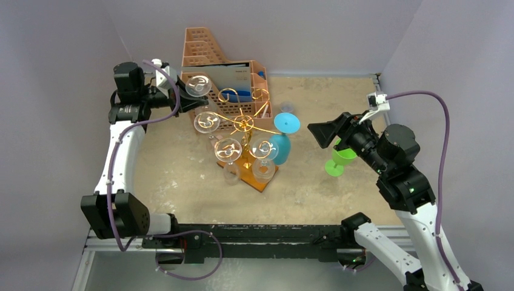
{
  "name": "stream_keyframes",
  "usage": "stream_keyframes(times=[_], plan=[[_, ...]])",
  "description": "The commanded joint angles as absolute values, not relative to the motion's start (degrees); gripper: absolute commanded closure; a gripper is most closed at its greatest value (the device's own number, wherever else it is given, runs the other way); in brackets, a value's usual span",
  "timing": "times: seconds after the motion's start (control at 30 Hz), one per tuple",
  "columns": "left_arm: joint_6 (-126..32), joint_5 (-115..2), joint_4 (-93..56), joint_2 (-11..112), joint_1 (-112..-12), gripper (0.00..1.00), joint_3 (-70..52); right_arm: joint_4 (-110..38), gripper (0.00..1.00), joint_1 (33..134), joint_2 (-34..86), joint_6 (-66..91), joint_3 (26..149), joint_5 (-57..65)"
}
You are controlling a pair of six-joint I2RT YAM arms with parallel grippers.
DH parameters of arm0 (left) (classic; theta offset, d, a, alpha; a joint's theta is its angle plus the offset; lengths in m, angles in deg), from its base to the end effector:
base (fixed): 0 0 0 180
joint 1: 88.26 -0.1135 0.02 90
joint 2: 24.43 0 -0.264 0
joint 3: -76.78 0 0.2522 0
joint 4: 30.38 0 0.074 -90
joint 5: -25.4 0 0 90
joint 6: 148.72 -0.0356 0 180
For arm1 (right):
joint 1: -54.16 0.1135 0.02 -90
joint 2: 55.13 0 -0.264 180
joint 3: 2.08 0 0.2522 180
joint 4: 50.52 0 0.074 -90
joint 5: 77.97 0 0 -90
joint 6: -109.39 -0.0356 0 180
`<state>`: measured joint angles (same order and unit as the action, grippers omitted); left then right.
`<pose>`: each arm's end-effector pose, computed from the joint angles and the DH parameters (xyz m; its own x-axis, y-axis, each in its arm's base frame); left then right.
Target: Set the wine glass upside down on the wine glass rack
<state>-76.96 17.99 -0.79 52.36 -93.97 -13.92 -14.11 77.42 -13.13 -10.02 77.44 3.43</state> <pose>0.2823 -0.0073 0.4099 0.0379 0.0444 -0.9983 0.9743 0.2205 0.0468 0.1201 0.0574 0.4459 -0.2437 0.4237 -0.8724 -0.4685 0.7361 0.4884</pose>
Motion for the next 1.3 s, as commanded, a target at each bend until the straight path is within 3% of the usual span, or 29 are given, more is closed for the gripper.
stream_keyframes(times=[0.0, 0.23, 0.63, 0.87, 1.27], plan=[[-80.6, 20.5, -4.5, 53.9, -93.0, 1.00, -15.4, -17.3, 0.20, 77.6, -12.5, -10.4, 76.7, 2.7], [-90.9, 20.2, 6.0, 58.1, -91.2, 1.00, -22.8, -17.6, 0.20, 77.6, -12.1, -10.6, 76.9, 3.1], [-93.4, 22.6, 7.2, 60.4, -88.8, 1.00, -22.1, -18.7, 0.21, 77.6, -12.9, -10.5, 76.2, 3.1], [-107.2, 17.2, 23.6, 62.6, -85.7, 1.00, -25.7, -17.7, 0.21, 77.6, -13.1, -10.6, 76.2, 3.6], [-111.1, 16.4, 27.6, 63.6, -84.4, 1.00, -26.0, -17.4, 0.21, 77.6, -13.1, -10.6, 76.0, 4.4]])
